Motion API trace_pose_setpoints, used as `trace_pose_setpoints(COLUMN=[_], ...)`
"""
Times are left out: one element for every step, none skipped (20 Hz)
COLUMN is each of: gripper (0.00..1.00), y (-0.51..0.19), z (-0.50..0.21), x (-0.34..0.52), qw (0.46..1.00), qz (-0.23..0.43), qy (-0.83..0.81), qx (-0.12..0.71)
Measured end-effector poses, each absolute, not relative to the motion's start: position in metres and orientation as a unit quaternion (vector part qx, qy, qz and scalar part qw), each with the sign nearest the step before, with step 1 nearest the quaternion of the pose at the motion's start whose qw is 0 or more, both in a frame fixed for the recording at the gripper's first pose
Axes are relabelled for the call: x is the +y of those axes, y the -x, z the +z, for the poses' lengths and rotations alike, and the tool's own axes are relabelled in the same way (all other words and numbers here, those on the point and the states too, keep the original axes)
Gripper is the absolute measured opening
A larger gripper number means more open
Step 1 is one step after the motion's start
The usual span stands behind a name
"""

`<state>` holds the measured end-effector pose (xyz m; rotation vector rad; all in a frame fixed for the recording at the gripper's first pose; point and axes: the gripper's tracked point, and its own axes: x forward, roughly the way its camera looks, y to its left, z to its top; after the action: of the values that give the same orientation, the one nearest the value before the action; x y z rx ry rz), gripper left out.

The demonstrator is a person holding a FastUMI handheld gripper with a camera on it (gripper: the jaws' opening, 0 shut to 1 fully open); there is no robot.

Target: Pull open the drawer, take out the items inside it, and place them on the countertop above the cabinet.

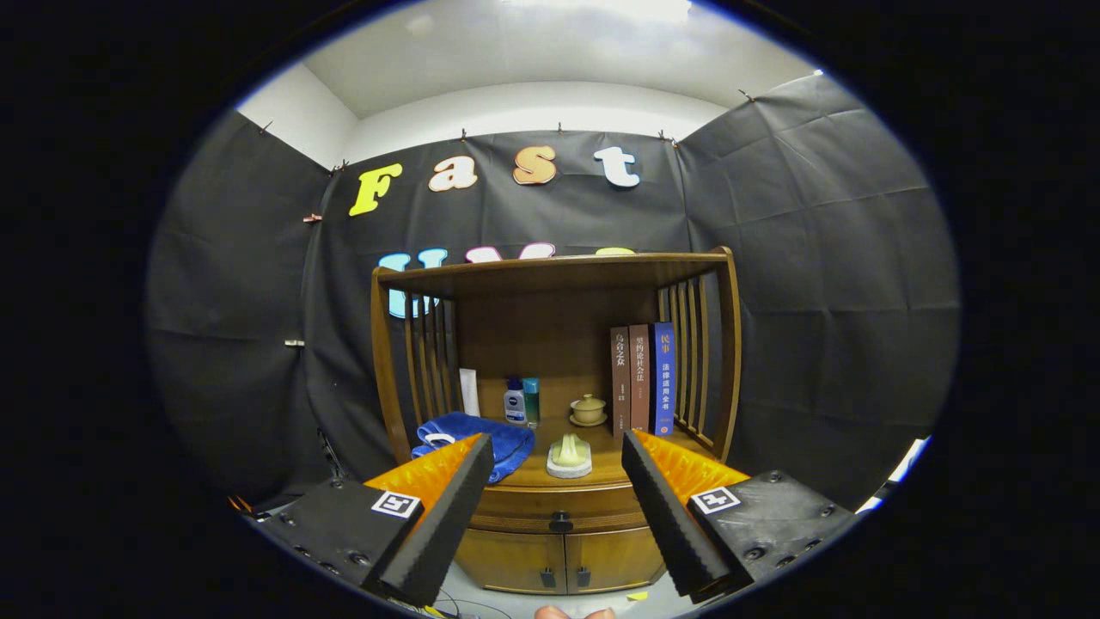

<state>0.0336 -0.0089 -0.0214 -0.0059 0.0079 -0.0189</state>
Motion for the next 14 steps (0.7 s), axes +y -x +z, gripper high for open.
trace_pose_setpoints(gripper=[0.99, 0.99, 0.99, 0.99, 0.99, 0.99, 0.99, 0.99, 0.99, 0.99, 0.99, 0.99, 0.99, 0.99], y=[-0.0333, -0.0336, -0.0338, -0.0334, -0.033, -0.0332, -0.033, -0.0329, -0.0332, -0.0331, -0.033, -0.0323, -0.0326, -0.0324], z=[-0.0208, -0.0202, -0.0206, -0.0206, -0.0213, -0.022, -0.0223, -0.0218, -0.0222, -0.0226, -0.022, -0.0216, -0.0212, -0.0209], x=[-0.0084, -0.0088, -0.0089, -0.008, -0.0068, -0.0063, -0.0056, -0.0057, -0.0058, -0.0055, -0.0045, -0.0041, -0.0042, -0.0044], qw=[1.0, 1.0, 1.0, 1.0, 1.0, 1.0, 1.0, 1.0, 1.0, 1.0, 1.0, 1.0, 1.0, 1.0], qz=[-0.009, -0.009, -0.009, -0.009, -0.007, -0.006, -0.006, -0.006, -0.007, -0.007, -0.006, -0.006, -0.006, -0.006], qy=[0.003, 0.004, 0.005, 0.005, 0.004, 0.004, 0.005, 0.006, 0.006, 0.005, 0.004, 0.003, 0.003, 0.003], qx=[0.004, 0.003, 0.003, 0.003, 0.004, 0.005, 0.006, 0.005, 0.005, 0.005, 0.004, 0.004, 0.004, 0.004])
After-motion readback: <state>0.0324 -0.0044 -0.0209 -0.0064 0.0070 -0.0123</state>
